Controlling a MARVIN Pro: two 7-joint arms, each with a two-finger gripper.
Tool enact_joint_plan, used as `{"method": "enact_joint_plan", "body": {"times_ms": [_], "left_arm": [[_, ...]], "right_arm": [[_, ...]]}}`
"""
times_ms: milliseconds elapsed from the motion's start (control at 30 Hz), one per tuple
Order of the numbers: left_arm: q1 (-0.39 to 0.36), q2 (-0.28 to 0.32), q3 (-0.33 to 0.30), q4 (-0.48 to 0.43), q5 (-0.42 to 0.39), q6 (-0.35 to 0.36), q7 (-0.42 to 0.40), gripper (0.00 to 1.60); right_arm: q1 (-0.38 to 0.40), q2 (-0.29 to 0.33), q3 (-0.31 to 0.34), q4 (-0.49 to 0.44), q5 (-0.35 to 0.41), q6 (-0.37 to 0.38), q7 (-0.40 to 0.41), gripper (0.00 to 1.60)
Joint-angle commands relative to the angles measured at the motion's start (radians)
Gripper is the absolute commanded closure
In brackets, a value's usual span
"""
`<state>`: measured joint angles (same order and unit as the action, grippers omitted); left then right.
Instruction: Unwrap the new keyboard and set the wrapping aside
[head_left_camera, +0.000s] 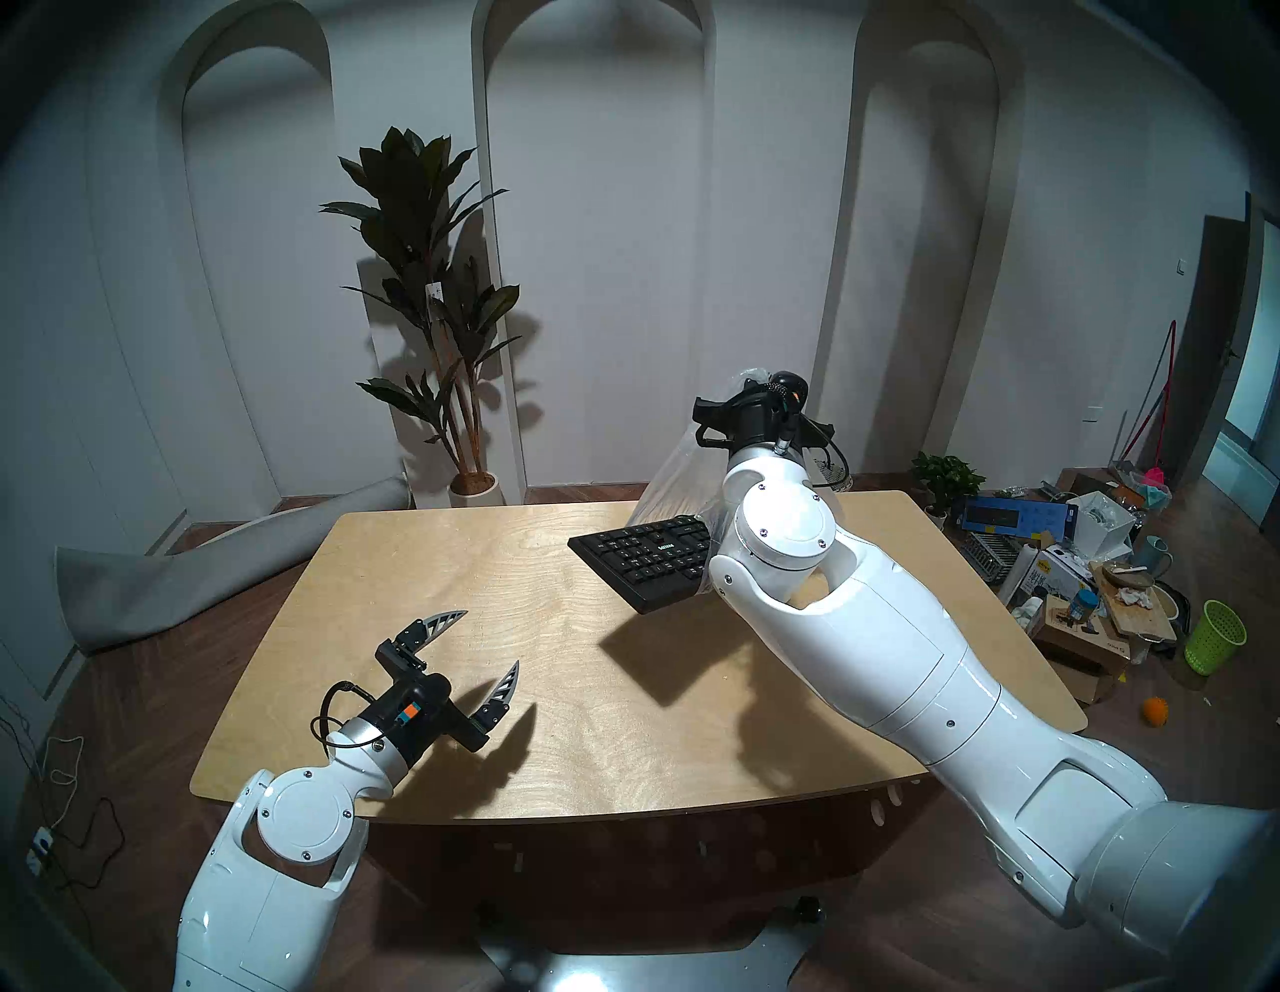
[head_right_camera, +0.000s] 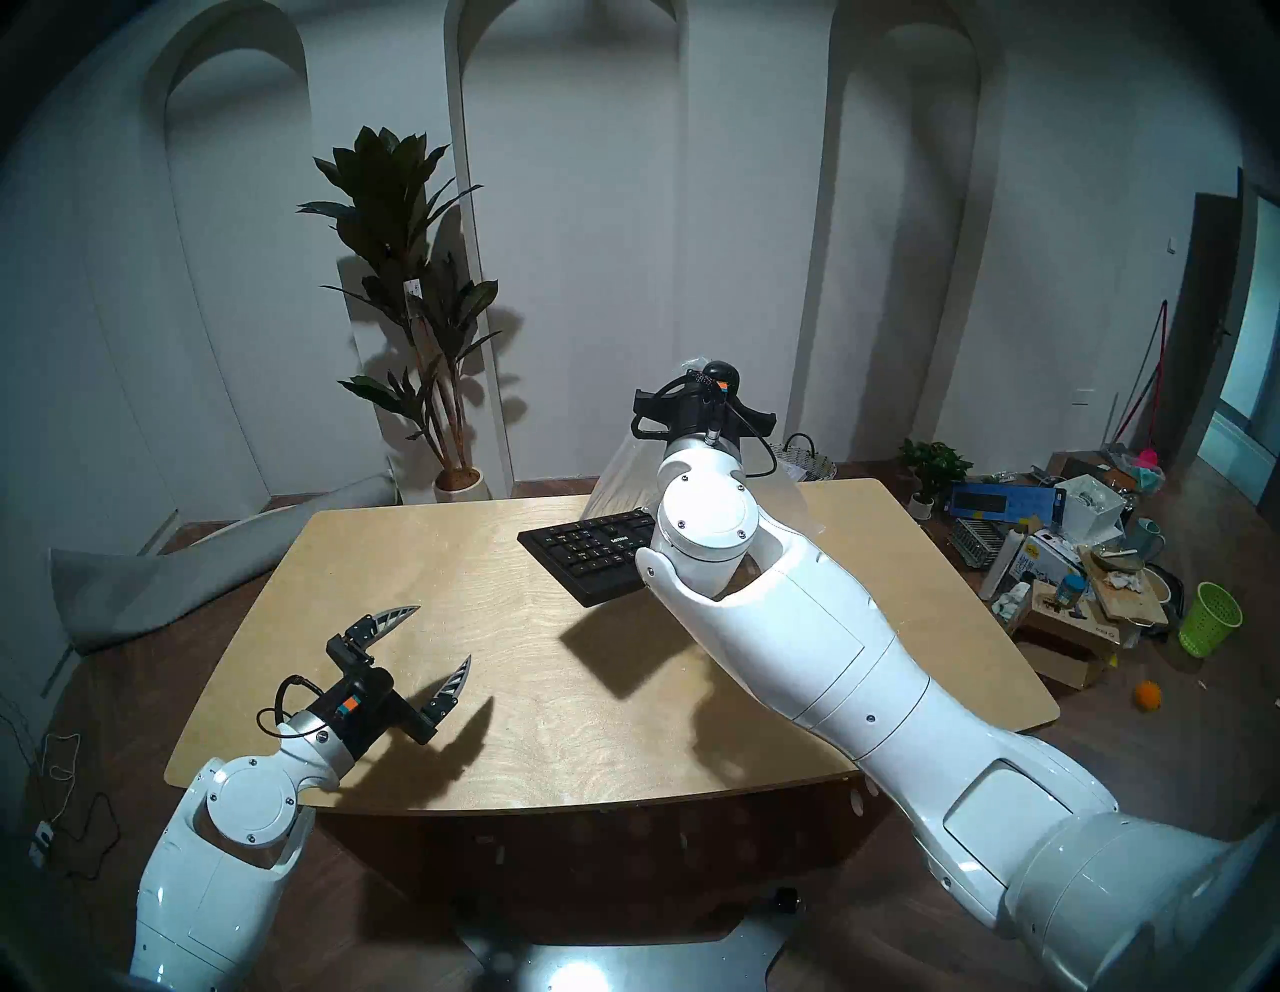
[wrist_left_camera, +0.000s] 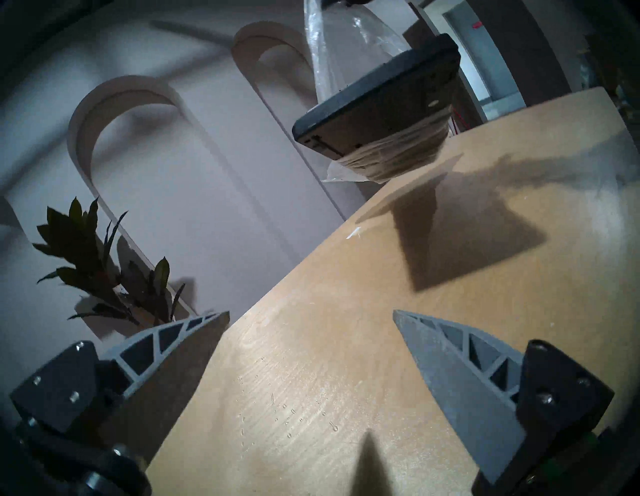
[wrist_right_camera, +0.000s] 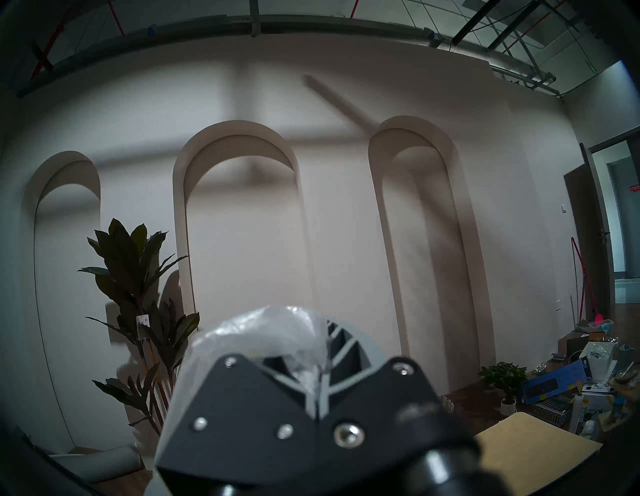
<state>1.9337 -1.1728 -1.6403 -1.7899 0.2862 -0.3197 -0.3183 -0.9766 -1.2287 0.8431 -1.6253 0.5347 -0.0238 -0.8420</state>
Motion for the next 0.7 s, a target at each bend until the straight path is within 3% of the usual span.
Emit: {"method": "enact_joint_plan", "body": {"times_ms": [0, 667], "left_arm": [[-0.068, 0.038, 0.002, -0.011, 0.13, -0.083, 0.058, 0.0], [-0.158, 0.051, 0.13, -0.058, 0.542, -0.294, 0.227, 0.0]], "right_arm": [[0.029, -0.007, 0.01, -0.023, -0.007, -0.007, 0.002, 1.6], [0.032, -0.009, 0.011, -0.025, -0.009, -0.009, 0.002, 1.6]]}}
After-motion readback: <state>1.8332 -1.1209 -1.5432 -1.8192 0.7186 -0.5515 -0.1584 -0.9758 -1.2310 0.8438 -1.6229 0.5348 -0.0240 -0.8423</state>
